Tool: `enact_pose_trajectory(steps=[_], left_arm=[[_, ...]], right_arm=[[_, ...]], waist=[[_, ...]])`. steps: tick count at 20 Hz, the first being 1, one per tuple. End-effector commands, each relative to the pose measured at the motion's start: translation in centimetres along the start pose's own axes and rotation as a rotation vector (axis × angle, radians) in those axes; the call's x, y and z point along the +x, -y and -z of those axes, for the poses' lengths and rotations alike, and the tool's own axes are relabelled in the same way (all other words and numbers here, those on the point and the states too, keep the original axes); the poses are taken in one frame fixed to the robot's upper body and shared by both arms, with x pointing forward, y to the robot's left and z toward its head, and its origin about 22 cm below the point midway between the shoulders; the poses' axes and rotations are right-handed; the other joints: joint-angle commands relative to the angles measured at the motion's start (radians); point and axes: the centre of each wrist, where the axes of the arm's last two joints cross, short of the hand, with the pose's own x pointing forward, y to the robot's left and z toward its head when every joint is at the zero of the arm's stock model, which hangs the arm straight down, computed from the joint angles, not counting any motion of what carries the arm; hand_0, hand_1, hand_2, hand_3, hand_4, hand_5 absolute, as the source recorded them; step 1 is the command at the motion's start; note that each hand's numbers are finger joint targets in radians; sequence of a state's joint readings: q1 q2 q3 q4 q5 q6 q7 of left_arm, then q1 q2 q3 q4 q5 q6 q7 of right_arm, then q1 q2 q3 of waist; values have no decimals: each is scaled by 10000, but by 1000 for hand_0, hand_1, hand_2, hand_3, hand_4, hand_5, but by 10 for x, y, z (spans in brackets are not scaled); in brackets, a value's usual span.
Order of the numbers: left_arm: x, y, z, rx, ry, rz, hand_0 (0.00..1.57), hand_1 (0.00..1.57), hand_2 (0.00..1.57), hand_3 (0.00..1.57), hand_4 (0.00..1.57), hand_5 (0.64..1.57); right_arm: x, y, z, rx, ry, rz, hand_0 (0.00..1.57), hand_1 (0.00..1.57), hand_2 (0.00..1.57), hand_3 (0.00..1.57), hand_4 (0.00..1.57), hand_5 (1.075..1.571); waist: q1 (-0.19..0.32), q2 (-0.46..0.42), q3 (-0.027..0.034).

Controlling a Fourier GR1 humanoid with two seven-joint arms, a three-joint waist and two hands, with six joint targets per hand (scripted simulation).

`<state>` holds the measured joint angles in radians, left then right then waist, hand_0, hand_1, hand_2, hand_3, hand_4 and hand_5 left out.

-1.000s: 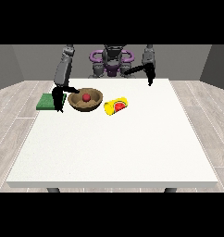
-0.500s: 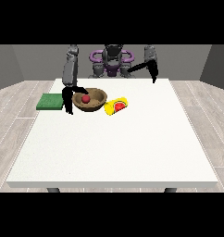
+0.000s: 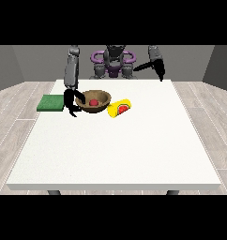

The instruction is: Pick the cup and pour the ball into the bowl, then pick the bowl and place it on the pad

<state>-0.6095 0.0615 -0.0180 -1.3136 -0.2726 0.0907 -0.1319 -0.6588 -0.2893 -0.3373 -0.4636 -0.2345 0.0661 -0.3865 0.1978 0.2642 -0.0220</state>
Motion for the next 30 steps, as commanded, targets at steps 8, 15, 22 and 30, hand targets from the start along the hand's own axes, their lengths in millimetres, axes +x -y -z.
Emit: enact_pose_trajectory(steps=[8, 15, 22, 30], left_arm=[[-55, -60, -25, 1092, -1362, -62, 0, 0, 0, 0, 0, 1570], [-67, -53, -40, 1237, -1884, -71, 0, 0, 0, 0, 0, 1570], [-55, -49, -34, 1255, -1021, 90, 0, 0, 0, 0, 0, 1569], [-62, -28, -49, 1557, -699, 429, 0, 0, 0, 0, 0, 1565]], right_arm=[[0, -29, 4, 77, -2555, -1971, 1571, 1571, 1571, 1571, 1020, 1552], [73, 1, 36, 137, -2924, -1359, 1571, 1571, 1571, 1571, 1052, 1553], [109, 65, 33, -534, -1934, -427, 1571, 1571, 1571, 1571, 1062, 1560], [85, 100, 10, -289, -1900, -216, 1571, 1571, 1571, 1571, 1062, 1562]], waist=[[-1058, -1064, 213], [-1354, -1435, 217], [-1222, -501, 224], [-1501, -153, 224]])
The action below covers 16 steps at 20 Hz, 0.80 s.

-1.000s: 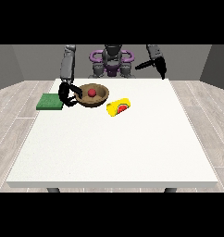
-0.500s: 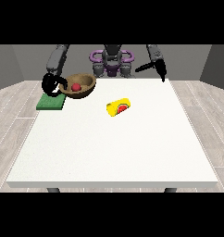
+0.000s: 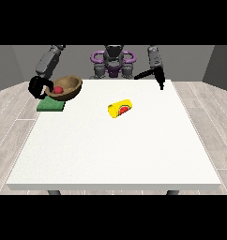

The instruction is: Pick the cup and pour the ball into the bowl, then pick the bowl and place it on the pad

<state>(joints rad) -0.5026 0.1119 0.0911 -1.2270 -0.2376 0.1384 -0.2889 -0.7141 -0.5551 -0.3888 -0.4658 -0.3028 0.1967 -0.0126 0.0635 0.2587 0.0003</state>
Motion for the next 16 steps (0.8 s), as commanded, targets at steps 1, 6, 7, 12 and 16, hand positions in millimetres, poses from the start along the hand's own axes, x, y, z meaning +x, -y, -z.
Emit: enact_pose_trajectory(steps=[1, 6, 7, 12, 16], left_arm=[[-7, 10, -9, 365, 143, 130, 0, 0, 0, 0, 0, 1565], [37, 2, 21, 547, 1764, 175, 0, 0, 0, 0, 0, 1564], [47, 20, 8, 306, 1726, 156, 0, 0, 0, 0, 0, 1564], [69, 2, 11, 808, 2352, 316, 0, 0, 0, 0, 0, 1564], [73, 13, 10, 1072, 2270, 334, 0, 0, 0, 0, 0, 1564]], right_arm=[[0, 24, -9, 369, 203, -58, 1571, 1571, 1571, 1571, 1062, 1562], [28, 60, -18, -30, 1819, 214, 1571, 1571, 1571, 1442, 1031, 1563], [7, 60, -20, -350, 1541, 308, 1571, 1571, 1571, 1344, 1006, 1567], [26, 89, -32, -355, 2648, -424, 1571, 1571, 1571, 0, 1047, 1567], [44, 79, -24, -260, 2935, -644, 1571, 1571, 1571, 0, 1039, 1569]], waist=[[-335, 235, 2], [-76, 1911, 15], [319, 1635, 20], [-64, 2492, 28], [-313, 2618, 15]])
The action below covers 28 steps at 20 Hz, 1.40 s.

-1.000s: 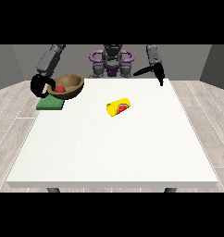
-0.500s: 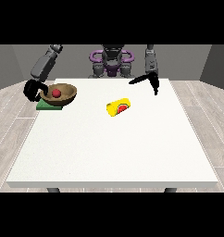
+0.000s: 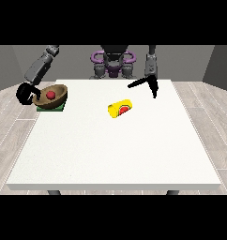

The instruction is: Pick the cup and pour the ball into the bowl, then pick the bowl and place it on the pad

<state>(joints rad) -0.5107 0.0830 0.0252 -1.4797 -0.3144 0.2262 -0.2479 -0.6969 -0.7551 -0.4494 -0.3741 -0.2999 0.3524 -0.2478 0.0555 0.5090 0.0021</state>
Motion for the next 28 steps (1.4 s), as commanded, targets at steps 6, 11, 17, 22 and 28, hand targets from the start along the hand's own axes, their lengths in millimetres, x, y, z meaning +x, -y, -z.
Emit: enact_pose_trajectory(steps=[6, 11, 17, 22, 28], left_arm=[[25, 0, -9, 108, -93, -9, 0, 0, 0, 0, 0, 1563], [14, -13, -20, -121, -356, -333, 0, 0, 0, 0, 0, 1566], [15, -20, -15, -450, -40, -196, 0, 0, 0, 0, 0, 1567], [30, -13, 0, -261, -240, -526, 0, 0, 0, 0, 0, 1565], [41, -17, -10, 337, 383, -240, 0, 0, 0, 0, 0, 1565]], right_arm=[[19, 16, 1, 178, -250, 149, 1571, 1571, 1571, 212, 1007, 1571], [9, 28, -10, -295, -577, 385, 1571, 1571, 1571, 0, 707, 1569], [0, 17, -6, -250, -1166, -199, 1571, 1571, 1571, 1023, 731, 1569], [1, 11, -4, 121, -1144, -1422, 1571, 1571, 1571, 1207, 675, 1558], [53, 56, -13, -1529, -979, -2139, 359, 359, 512, 616, 0, 1506]], waist=[[-223, -227, -2], [-90, -634, -8], [303, -558, -10], [31, -385, -7], [-89, 138, -3]])
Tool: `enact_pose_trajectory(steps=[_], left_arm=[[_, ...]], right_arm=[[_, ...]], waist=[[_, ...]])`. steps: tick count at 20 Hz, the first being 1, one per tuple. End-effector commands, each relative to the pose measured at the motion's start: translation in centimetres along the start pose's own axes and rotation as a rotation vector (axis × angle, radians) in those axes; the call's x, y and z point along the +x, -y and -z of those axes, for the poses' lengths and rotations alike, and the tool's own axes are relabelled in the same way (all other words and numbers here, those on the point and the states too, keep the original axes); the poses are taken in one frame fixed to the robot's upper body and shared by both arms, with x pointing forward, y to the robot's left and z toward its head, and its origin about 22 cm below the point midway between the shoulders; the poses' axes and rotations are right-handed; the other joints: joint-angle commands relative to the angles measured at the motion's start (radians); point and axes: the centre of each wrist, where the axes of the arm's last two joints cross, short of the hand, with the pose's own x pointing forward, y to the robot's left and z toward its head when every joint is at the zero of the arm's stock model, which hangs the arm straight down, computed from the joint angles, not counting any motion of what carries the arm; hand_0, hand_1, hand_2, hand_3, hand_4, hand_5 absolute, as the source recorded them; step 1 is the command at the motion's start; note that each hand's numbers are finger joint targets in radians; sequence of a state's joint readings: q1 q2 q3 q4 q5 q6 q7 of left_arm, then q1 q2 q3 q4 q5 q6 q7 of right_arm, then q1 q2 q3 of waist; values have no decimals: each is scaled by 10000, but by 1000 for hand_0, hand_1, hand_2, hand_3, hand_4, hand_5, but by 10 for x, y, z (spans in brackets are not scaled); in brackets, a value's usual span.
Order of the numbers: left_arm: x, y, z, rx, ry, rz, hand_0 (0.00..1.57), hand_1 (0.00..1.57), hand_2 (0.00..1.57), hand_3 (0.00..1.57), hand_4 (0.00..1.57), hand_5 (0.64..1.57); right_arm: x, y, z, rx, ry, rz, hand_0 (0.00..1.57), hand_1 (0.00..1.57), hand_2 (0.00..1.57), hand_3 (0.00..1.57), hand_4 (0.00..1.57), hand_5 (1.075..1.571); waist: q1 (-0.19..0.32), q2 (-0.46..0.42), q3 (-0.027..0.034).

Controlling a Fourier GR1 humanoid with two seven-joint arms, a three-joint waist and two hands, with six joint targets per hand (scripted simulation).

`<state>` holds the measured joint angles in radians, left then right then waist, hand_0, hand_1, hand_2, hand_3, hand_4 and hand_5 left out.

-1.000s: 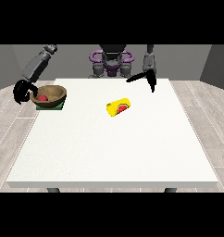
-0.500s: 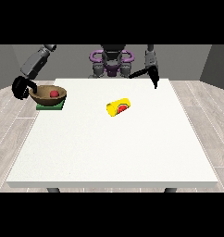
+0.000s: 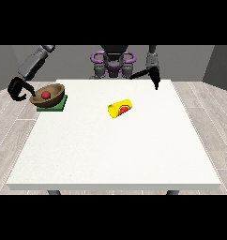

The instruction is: Pick the cup and pour the ball into the bowl, then pick the bowl and place it on the pad

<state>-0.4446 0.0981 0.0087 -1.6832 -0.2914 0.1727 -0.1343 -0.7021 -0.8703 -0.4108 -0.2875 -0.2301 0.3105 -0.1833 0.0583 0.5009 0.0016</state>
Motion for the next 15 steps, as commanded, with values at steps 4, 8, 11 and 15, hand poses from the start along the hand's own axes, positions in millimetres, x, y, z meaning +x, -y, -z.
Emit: enact_pose_trajectory(steps=[4, 8, 11, 15], left_arm=[[6, -11, -7, 286, 21, -202, 0, 0, 0, 0, 0, 1565], [17, -12, -8, 35, 303, 60, 0, 0, 0, 0, 0, 1568], [14, -6, -6, 128, -157, -37, 0, 0, 0, 0, 0, 1569], [-24, -10, -27, -111, -1283, -95, 0, 0, 0, 0, 0, 1569]], right_arm=[[39, 35, -7, -615, 348, -627, 0, 0, 405, 238, 0, 1487], [29, 15, 1, -708, 374, -498, 0, 0, 357, 259, 0, 1489], [36, 10, 4, -305, 332, -430, 0, 0, 255, 56, 0, 1493], [86, 51, -10, 471, 468, -9, 0, 0, 189, 288, 0, 1503]], waist=[[-102, 190, 1], [-16, 102, 2], [-228, -135, -1], [-420, -1326, -25]])
